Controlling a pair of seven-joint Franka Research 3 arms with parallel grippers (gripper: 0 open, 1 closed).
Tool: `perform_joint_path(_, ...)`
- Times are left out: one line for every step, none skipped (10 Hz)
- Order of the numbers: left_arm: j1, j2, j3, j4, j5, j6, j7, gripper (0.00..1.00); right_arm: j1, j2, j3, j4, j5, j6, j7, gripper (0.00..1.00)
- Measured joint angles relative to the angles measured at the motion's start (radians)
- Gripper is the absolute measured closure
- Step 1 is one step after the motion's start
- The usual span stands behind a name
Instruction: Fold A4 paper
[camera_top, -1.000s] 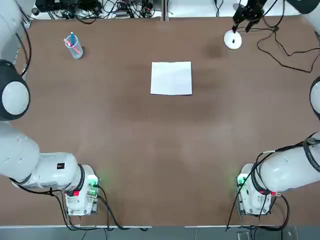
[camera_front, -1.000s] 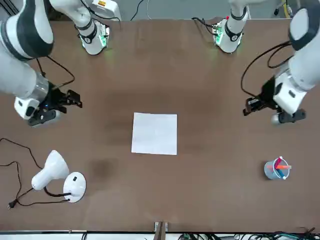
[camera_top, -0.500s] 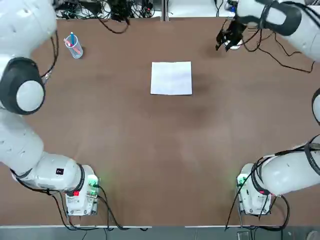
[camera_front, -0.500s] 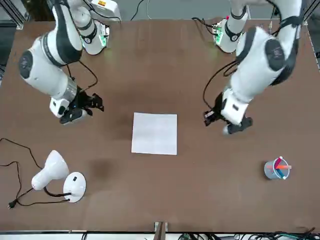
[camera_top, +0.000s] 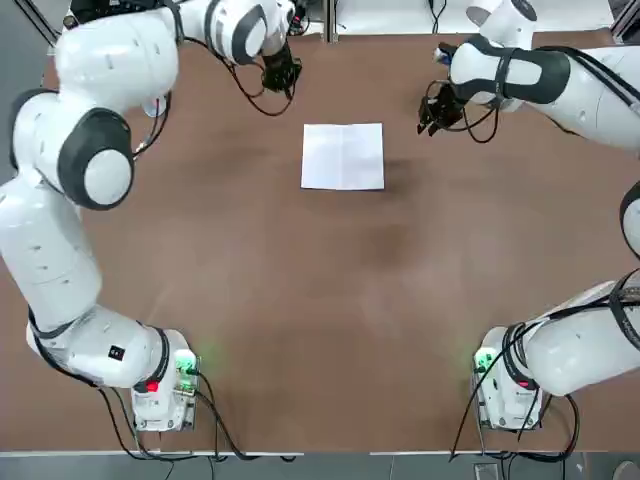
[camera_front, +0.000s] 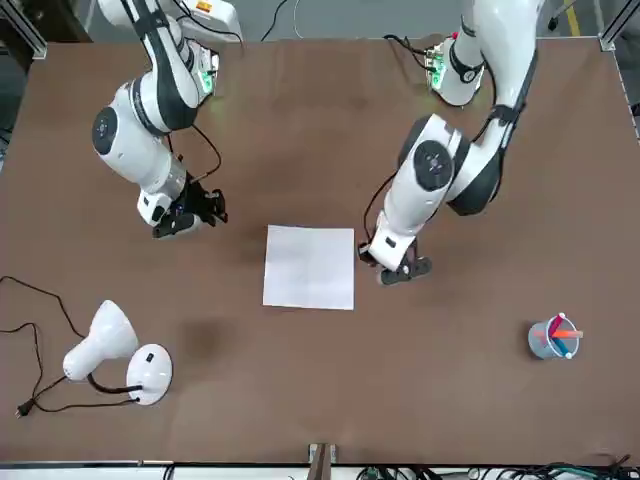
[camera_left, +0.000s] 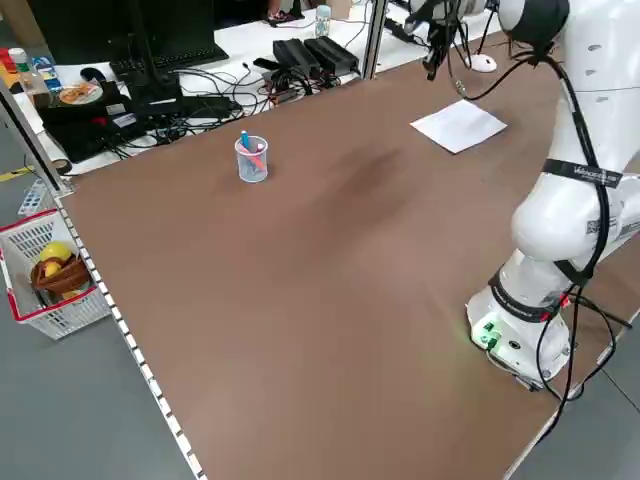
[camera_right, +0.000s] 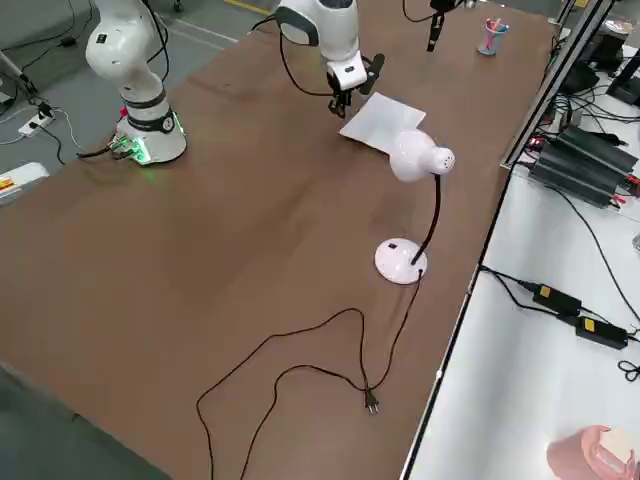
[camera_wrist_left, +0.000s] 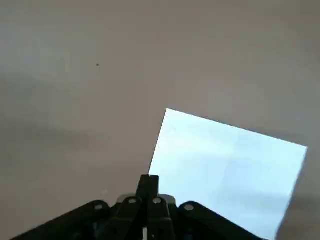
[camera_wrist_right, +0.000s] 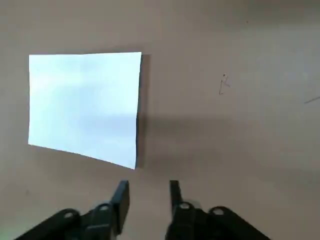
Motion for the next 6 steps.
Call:
perform_joint_path(-0.012,0.030,0.001,0.006,0.013,0.001,0.000,0.99,0.000,0.024,-0.001,-0.006,0.032,0.031,0.000,0.65)
perform_joint_path(-0.023,0.057,0.002,0.010,0.038,0.001,-0.005,0.99,0.000,0.064,0.000,-0.010,0.060,0.061,0.000,0.65)
perform_joint_path(-0.032,0.089,0.003,0.018,0.073,0.002,-0.021,0.99,0.001,0.108,0.002,-0.010,0.103,0.078,-0.004,0.67)
perform_joint_path(-0.045,0.128,0.003,0.033,0.102,0.021,-0.041,0.99,0.002,0.150,0.008,-0.008,0.152,0.100,-0.025,0.73)
perform_joint_path(-0.057,0.169,0.003,0.051,0.114,0.053,-0.050,0.99,0.004,0.187,0.021,-0.004,0.198,0.129,-0.046,0.76)
perform_joint_path(-0.067,0.209,0.005,0.078,0.116,0.077,-0.052,0.99,0.005,0.221,0.037,0.006,0.236,0.150,-0.060,0.79)
